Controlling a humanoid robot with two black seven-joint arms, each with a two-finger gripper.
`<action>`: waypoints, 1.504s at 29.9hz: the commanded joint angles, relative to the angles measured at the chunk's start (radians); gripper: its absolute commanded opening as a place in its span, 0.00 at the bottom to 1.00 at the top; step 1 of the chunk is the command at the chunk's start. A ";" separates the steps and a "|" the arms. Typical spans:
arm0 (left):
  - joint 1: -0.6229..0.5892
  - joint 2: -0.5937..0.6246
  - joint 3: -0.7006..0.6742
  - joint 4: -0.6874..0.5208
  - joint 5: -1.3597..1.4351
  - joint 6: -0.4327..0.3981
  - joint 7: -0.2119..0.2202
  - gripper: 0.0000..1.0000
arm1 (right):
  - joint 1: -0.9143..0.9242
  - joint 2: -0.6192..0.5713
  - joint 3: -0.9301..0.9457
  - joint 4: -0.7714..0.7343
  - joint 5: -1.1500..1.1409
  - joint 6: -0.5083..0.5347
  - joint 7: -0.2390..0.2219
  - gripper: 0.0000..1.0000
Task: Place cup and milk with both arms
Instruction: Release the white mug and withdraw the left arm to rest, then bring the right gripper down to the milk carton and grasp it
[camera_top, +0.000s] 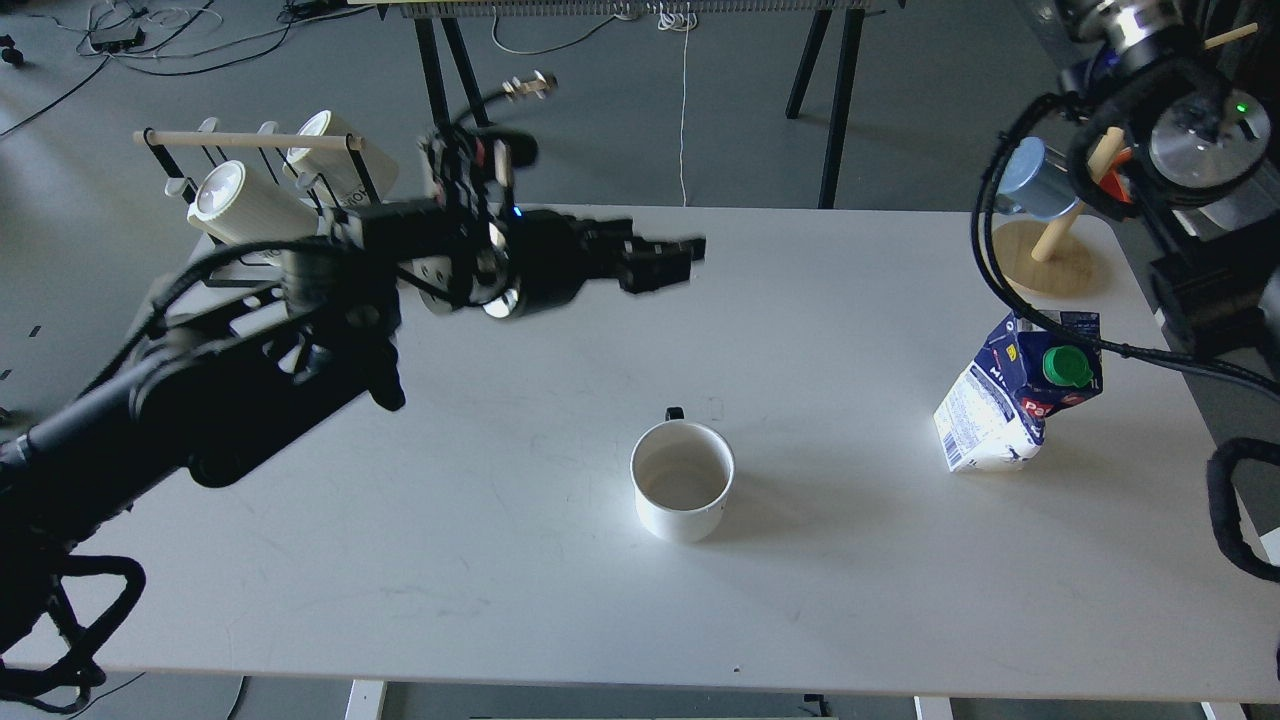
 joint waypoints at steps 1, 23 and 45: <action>0.001 -0.005 -0.154 0.152 -0.290 0.000 0.000 0.86 | -0.092 -0.097 0.020 0.121 0.016 -0.002 0.006 0.99; 0.010 0.019 -0.403 0.587 -1.524 0.000 -0.080 0.98 | -1.107 -0.343 0.410 0.603 0.145 0.125 0.046 0.99; -0.032 0.019 -0.458 0.733 -1.544 0.051 -0.125 0.99 | -1.325 -0.068 0.283 0.554 0.098 0.125 0.045 0.98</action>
